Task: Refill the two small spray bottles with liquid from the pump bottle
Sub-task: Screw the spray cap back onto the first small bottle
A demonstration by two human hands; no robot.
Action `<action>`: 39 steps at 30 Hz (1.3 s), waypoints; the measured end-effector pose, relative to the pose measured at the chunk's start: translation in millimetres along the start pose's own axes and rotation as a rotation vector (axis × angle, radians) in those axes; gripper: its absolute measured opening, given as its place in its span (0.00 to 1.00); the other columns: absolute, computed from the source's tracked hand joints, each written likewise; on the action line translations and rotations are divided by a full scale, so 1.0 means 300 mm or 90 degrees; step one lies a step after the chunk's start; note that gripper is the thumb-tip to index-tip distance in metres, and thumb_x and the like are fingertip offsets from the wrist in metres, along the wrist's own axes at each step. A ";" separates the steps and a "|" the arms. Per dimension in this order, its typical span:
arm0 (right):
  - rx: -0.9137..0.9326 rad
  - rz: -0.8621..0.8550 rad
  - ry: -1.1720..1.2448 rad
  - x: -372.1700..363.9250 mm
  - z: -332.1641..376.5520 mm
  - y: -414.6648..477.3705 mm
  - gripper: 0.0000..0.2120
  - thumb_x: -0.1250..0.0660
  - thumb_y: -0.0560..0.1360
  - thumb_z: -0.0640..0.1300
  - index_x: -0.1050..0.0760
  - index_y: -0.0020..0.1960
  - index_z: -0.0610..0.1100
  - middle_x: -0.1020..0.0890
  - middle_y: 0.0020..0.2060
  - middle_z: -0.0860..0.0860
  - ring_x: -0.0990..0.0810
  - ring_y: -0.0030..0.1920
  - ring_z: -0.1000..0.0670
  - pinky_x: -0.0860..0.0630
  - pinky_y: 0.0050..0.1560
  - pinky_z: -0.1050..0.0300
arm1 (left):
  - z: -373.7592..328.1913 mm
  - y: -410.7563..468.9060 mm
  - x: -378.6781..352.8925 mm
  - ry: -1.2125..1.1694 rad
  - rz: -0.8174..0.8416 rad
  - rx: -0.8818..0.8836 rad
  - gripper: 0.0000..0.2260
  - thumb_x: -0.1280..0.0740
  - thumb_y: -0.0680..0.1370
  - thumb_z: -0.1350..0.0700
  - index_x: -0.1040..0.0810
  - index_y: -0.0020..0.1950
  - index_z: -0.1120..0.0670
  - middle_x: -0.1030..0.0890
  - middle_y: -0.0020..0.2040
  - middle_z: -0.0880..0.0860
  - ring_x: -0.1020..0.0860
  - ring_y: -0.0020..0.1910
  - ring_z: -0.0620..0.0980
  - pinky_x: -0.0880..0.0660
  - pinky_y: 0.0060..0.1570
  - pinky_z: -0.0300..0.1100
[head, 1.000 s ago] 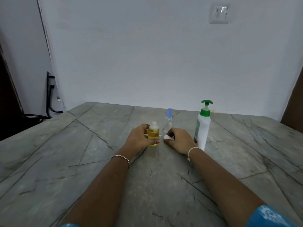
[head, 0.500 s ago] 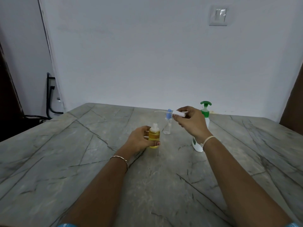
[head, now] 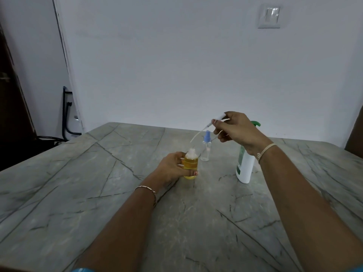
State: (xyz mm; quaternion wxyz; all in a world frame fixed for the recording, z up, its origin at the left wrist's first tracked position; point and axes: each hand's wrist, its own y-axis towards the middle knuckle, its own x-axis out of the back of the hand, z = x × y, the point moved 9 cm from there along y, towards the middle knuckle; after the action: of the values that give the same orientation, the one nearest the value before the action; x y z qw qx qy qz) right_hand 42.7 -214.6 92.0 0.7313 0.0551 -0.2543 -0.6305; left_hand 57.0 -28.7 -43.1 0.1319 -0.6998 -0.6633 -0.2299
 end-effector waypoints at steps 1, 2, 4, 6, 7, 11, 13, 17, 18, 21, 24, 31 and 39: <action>-0.002 0.009 -0.013 -0.006 0.000 0.006 0.08 0.33 0.79 0.44 0.23 0.53 0.39 0.18 0.38 0.45 0.21 0.34 0.49 0.20 0.39 0.57 | 0.000 0.000 -0.002 0.001 0.004 0.004 0.33 0.20 0.65 0.52 0.27 0.67 0.55 0.21 0.63 0.54 0.22 0.61 0.54 0.27 0.65 0.53; 0.001 0.013 -0.031 -0.013 0.000 0.011 0.08 0.34 0.80 0.45 0.24 0.53 0.40 0.17 0.39 0.45 0.21 0.36 0.49 0.20 0.41 0.55 | 0.002 0.001 -0.004 0.002 0.007 0.007 0.34 0.21 0.65 0.52 0.28 0.68 0.55 0.21 0.63 0.54 0.23 0.61 0.54 0.28 0.66 0.53; 0.022 0.014 -0.077 -0.028 0.002 0.017 0.07 0.35 0.80 0.46 0.24 0.51 0.41 0.17 0.41 0.44 0.20 0.36 0.50 0.20 0.42 0.54 | 0.006 0.004 -0.005 0.001 0.012 0.010 0.33 0.21 0.65 0.51 0.27 0.67 0.55 0.21 0.63 0.54 0.23 0.62 0.54 0.28 0.66 0.53; 0.039 0.014 -0.109 -0.047 0.003 0.018 0.07 0.35 0.80 0.45 0.24 0.49 0.42 0.17 0.42 0.44 0.20 0.35 0.51 0.21 0.39 0.58 | 0.008 0.005 -0.005 -0.004 0.014 0.008 0.31 0.21 0.65 0.52 0.26 0.66 0.55 0.20 0.62 0.54 0.22 0.61 0.54 0.28 0.66 0.53; 0.043 0.013 -0.117 -0.055 0.003 0.018 0.06 0.35 0.79 0.45 0.24 0.48 0.42 0.17 0.42 0.44 0.20 0.35 0.51 0.22 0.38 0.60 | 0.008 0.005 -0.004 -0.006 0.014 0.008 0.30 0.21 0.66 0.52 0.25 0.65 0.56 0.20 0.61 0.54 0.22 0.60 0.54 0.28 0.66 0.52; 0.055 -0.003 -0.143 -0.064 0.011 0.020 0.06 0.35 0.79 0.45 0.23 0.49 0.42 0.17 0.40 0.46 0.20 0.33 0.53 0.21 0.37 0.61 | 0.005 0.007 -0.001 -0.007 0.010 0.005 0.28 0.21 0.66 0.53 0.25 0.64 0.55 0.20 0.61 0.55 0.22 0.59 0.53 0.27 0.65 0.51; 0.055 0.001 -0.147 -0.069 0.014 0.022 0.06 0.35 0.79 0.44 0.23 0.49 0.41 0.17 0.40 0.46 0.20 0.33 0.53 0.21 0.37 0.62 | 0.007 0.006 -0.001 -0.010 0.012 0.007 0.29 0.21 0.66 0.53 0.25 0.64 0.55 0.20 0.61 0.55 0.22 0.59 0.53 0.27 0.65 0.51; 0.066 0.001 -0.154 -0.072 0.025 0.021 0.05 0.35 0.78 0.42 0.23 0.46 0.42 0.17 0.39 0.44 0.21 0.32 0.52 0.20 0.38 0.58 | 0.008 0.008 -0.001 0.001 0.013 0.011 0.30 0.21 0.65 0.52 0.26 0.65 0.55 0.20 0.61 0.54 0.22 0.60 0.52 0.28 0.66 0.51; 0.073 -0.004 -0.157 -0.069 0.029 0.021 0.05 0.35 0.78 0.42 0.23 0.46 0.41 0.17 0.38 0.44 0.21 0.31 0.52 0.20 0.38 0.58 | 0.009 0.008 0.000 0.002 0.013 0.012 0.31 0.20 0.65 0.52 0.26 0.65 0.55 0.20 0.61 0.54 0.22 0.60 0.52 0.28 0.66 0.51; 0.087 -0.014 -0.170 -0.060 0.036 0.025 0.04 0.35 0.77 0.42 0.23 0.46 0.42 0.17 0.37 0.46 0.20 0.32 0.52 0.20 0.40 0.56 | 0.005 0.005 -0.003 0.002 0.018 0.014 0.30 0.21 0.66 0.52 0.26 0.66 0.55 0.21 0.60 0.52 0.23 0.59 0.51 0.28 0.65 0.48; 0.079 -0.008 -0.158 -0.061 0.030 0.028 0.05 0.35 0.77 0.42 0.23 0.46 0.40 0.17 0.34 0.49 0.21 0.31 0.53 0.20 0.40 0.56 | 0.000 0.003 -0.003 -0.016 0.024 0.003 0.28 0.21 0.66 0.54 0.24 0.63 0.55 0.19 0.57 0.52 0.21 0.56 0.50 0.26 0.62 0.45; 0.081 0.076 -0.244 -0.143 -0.008 0.030 0.06 0.33 0.77 0.43 0.23 0.49 0.39 0.16 0.38 0.48 0.18 0.36 0.53 0.20 0.42 0.57 | -0.007 -0.003 -0.004 -0.042 0.031 -0.008 0.21 0.21 0.66 0.57 0.23 0.56 0.52 0.17 0.50 0.50 0.19 0.47 0.45 0.25 0.53 0.38; 0.077 0.144 -0.335 -0.234 -0.079 0.019 0.08 0.32 0.76 0.45 0.21 0.50 0.41 0.16 0.41 0.46 0.20 0.35 0.53 0.27 0.31 0.69 | 0.002 0.003 0.001 -0.050 0.019 -0.016 0.23 0.19 0.65 0.55 0.22 0.56 0.52 0.17 0.51 0.52 0.19 0.51 0.49 0.23 0.59 0.46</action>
State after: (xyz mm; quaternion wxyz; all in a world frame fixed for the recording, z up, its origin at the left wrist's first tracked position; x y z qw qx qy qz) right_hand 53.1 -152.5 52.5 0.7012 -0.0958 -0.4771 -0.5211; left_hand 58.1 -28.4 -43.3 0.1000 -0.7197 -0.6546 -0.2085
